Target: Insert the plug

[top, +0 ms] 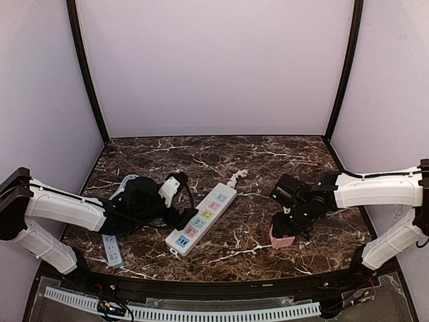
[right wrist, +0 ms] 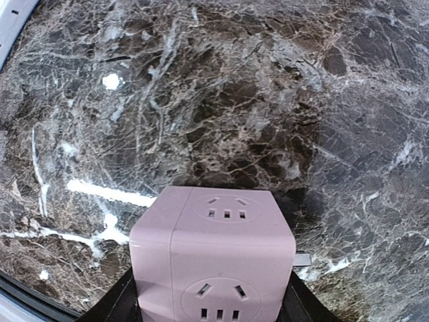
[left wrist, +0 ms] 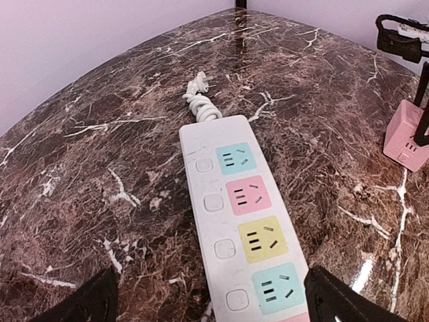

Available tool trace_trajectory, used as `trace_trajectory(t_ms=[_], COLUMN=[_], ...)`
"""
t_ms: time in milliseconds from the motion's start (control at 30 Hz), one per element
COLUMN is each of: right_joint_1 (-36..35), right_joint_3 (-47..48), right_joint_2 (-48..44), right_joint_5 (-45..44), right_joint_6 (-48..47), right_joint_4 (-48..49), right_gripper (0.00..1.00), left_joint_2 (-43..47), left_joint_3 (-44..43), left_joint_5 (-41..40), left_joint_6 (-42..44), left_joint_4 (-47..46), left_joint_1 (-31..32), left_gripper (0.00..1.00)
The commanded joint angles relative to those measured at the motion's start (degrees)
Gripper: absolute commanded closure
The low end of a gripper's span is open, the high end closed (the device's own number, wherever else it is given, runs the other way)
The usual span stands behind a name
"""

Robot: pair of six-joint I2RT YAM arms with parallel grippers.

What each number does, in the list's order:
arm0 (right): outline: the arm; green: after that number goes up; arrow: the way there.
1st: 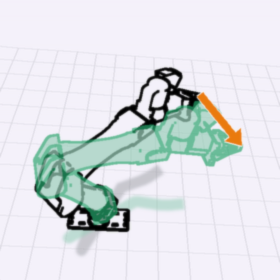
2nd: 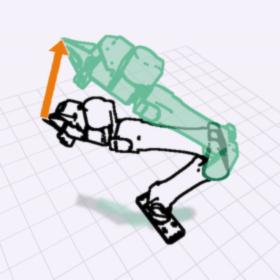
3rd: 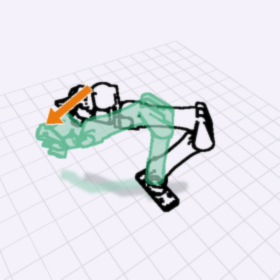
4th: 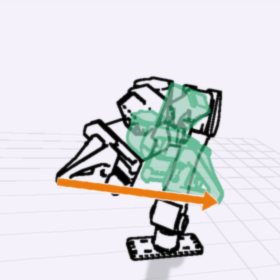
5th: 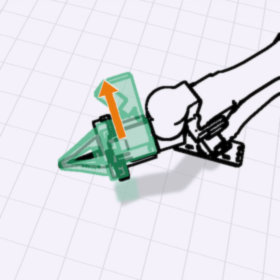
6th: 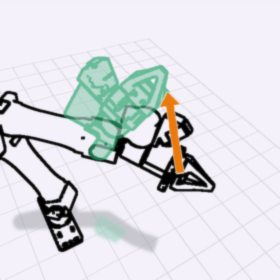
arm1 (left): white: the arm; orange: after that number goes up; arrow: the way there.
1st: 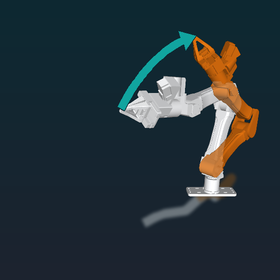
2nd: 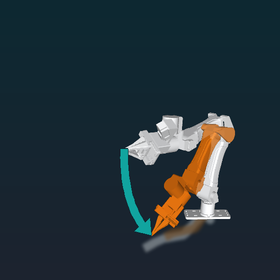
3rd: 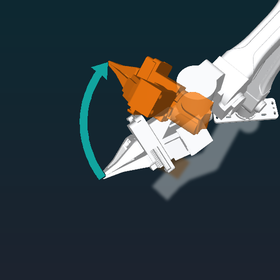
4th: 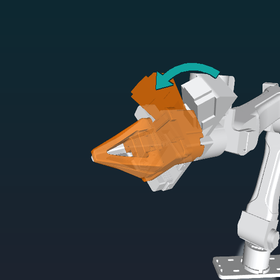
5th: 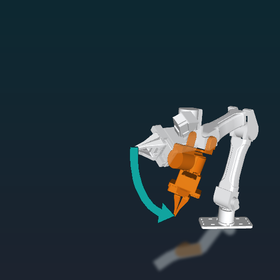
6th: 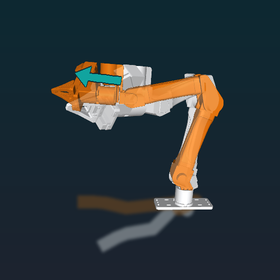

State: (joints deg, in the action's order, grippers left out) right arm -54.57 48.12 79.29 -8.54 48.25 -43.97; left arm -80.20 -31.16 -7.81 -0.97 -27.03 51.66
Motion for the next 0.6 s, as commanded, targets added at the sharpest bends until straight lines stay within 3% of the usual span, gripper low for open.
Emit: trace_trajectory(t_ms=[0, 300, 567], right_joint_1=[-0.8, -0.8, -0.8], right_joint_3=[2.7, 3.9, 0.9], right_joint_2=[-2.1, -5.4, -7.7], right_joint_5=[2.6, 10.3, 19.9], right_joint_6=[-0.7, -0.7, 0.1], right_joint_4=[2.9, 10.1, 23.0], right_gripper=[0.6, 0.62, 0.67], left_joint_2=[0.1, 2.6, 3.4], left_joint_3=[1.3, 3.0, 3.7], left_joint_5=[4.3, 13.4, 20.3], left_joint_6=[3.7, 6.0, 5.6], left_joint_4=[-2.9, -4.8, -8.3], left_joint_1=[0.3, 0.3, 0.4], left_gripper=[0.03, 0.02, 0.01])
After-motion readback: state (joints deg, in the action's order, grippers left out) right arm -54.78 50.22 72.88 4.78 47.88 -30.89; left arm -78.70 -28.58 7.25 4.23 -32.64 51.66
